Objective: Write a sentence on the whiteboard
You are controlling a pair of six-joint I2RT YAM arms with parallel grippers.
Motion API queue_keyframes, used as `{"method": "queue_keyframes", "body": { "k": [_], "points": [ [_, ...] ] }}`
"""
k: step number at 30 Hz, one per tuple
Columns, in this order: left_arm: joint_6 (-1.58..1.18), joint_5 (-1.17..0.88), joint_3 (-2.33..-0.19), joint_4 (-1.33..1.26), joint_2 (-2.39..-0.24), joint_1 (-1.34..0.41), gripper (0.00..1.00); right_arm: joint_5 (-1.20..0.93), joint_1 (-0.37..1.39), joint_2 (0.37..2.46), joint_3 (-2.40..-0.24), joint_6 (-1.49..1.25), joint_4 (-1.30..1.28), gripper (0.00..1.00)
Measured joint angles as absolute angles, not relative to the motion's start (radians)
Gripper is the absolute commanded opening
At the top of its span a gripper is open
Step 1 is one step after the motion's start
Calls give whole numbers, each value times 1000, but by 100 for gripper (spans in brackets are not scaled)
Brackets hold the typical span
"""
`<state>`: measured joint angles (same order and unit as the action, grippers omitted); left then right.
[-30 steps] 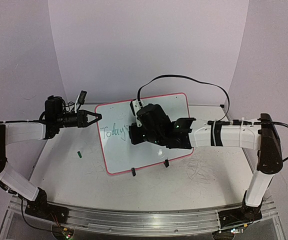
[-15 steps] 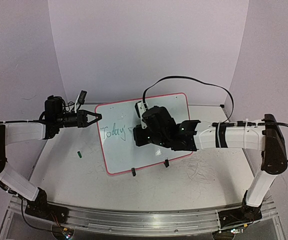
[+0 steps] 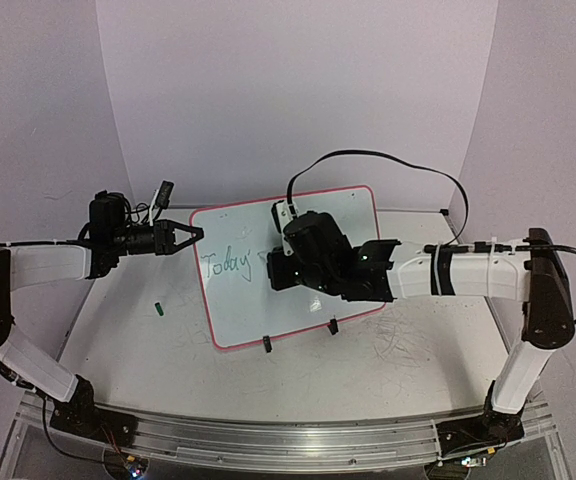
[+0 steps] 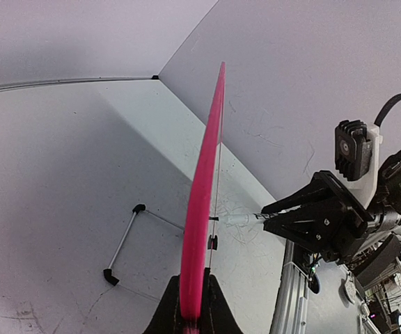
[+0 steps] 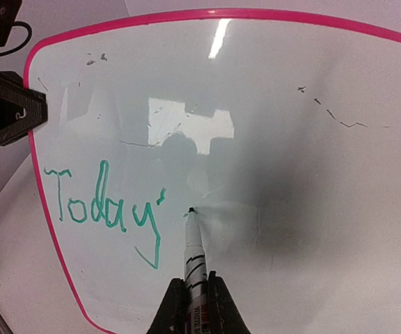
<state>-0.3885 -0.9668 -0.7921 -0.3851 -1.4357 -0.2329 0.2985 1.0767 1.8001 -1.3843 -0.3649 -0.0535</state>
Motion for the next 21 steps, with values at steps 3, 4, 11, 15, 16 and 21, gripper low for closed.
{"method": "queue_keyframes", "body": {
  "k": [3, 4, 11, 15, 16, 21],
  "points": [
    [-389, -968, -792, -385, -1436, -233, 0, 304, 1077, 1802, -1393, -365, -55, 0],
    [-389, -969, -792, -385, -1436, -233, 0, 305, 1077, 1804, -1399, -365, -55, 0],
    [-389, -970, -792, -385, -1435, -233, 0, 298, 1078, 1818, -1417, -366, -54, 0],
    [-389, -970, -792, -385, -1435, -235, 0, 294, 1081, 1818, -1417, -370, -57, 0],
    [-389, -970, -792, -385, -1435, -235, 0, 293, 1083, 1818, -1417, -372, -57, 0],
    [-389, -970, -792, -385, -1434, -235, 0, 290, 1085, 1818, -1417, -384, -61, 0]
  ]
}}
